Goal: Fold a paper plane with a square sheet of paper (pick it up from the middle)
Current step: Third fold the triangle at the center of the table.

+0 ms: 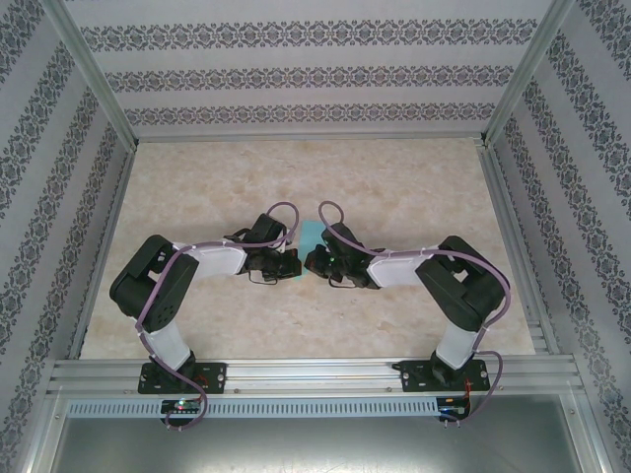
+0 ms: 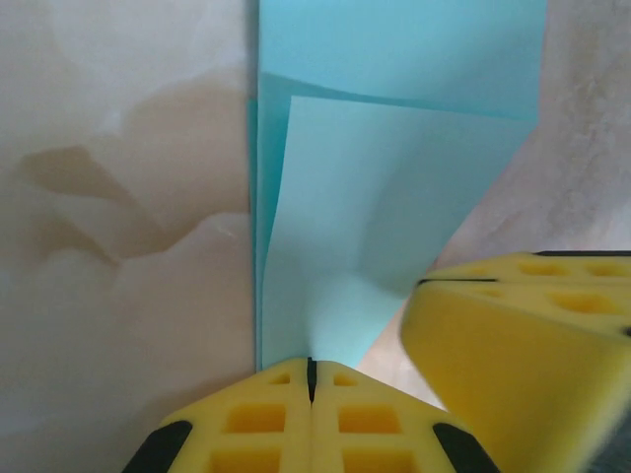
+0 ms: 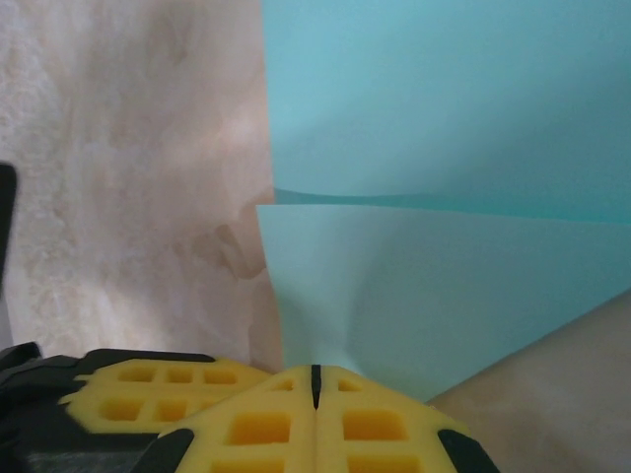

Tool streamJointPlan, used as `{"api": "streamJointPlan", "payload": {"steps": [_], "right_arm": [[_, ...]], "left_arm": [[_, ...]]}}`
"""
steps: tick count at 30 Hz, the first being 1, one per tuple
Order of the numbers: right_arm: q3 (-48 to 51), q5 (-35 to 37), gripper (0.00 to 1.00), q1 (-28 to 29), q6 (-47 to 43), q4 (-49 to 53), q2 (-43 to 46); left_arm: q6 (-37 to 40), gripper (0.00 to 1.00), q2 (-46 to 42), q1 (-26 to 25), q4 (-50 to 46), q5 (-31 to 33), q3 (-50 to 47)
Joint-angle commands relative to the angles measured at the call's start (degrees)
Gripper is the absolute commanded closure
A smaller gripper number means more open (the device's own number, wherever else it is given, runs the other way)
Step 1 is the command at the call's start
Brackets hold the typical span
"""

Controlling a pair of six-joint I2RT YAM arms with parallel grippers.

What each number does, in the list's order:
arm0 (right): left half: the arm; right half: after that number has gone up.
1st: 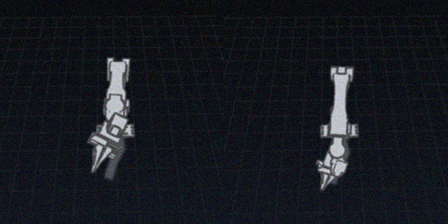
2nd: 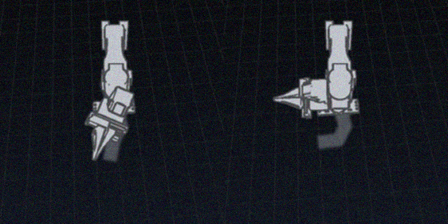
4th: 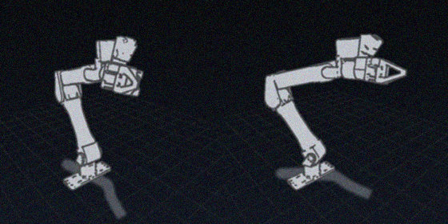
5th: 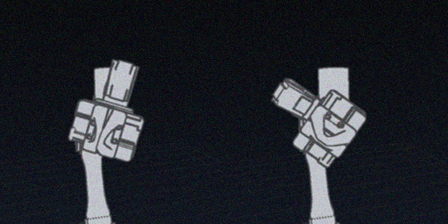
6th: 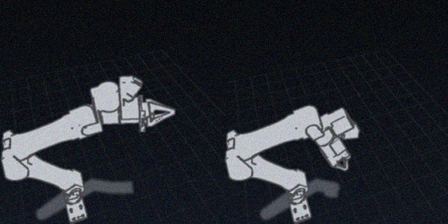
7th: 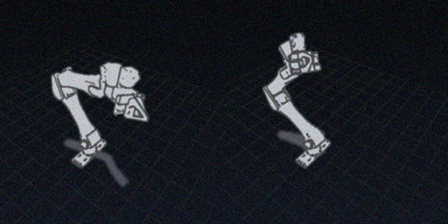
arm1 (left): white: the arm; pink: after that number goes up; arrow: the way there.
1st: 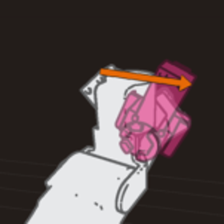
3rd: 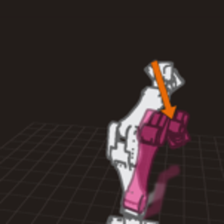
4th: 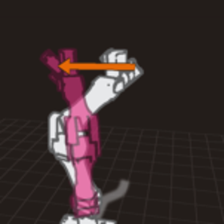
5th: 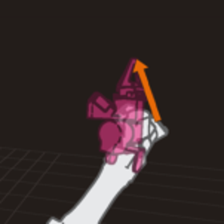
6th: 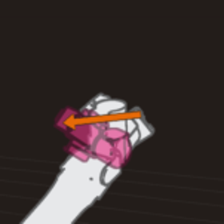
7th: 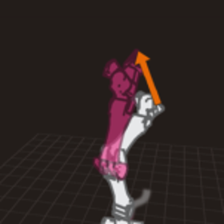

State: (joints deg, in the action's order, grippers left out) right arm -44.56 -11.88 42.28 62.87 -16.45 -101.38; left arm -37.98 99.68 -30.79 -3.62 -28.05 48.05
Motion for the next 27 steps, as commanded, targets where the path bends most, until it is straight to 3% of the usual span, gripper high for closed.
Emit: {"api": "streamJointPlan", "payload": {"steps": [1,9,17,22,27], "right_arm": [[-1.9,-1.6,1.00,0.6,0.5,-0.8,-2.3],[-1.5,-4.0,1.00,-1.3,1.4,-1.2,-3.6],[0.8,-1.6,1.00,-10.1,-5.0,4.1,-2.3],[0.1,-2.9,1.00,-15.9,-9.5,4.9,-2.5],[-0.6,-5.0,1.00,-18.0,-12.2,5.0,0.5]], "left_arm": [[0.4,1.00,2.2,-0.6,-5.2,2.1,0.0],[-0.8,1.00,2.4,-0.6,-7.7,3.8,0.4],[0.4,1.00,4.6,-0.4,-15.7,5.9,1.2],[0.3,1.00,4.6,-0.2,-15.1,5.0,0.7],[1.2,1.00,4.2,-0.2,-14.0,2.7,2.1]]}}
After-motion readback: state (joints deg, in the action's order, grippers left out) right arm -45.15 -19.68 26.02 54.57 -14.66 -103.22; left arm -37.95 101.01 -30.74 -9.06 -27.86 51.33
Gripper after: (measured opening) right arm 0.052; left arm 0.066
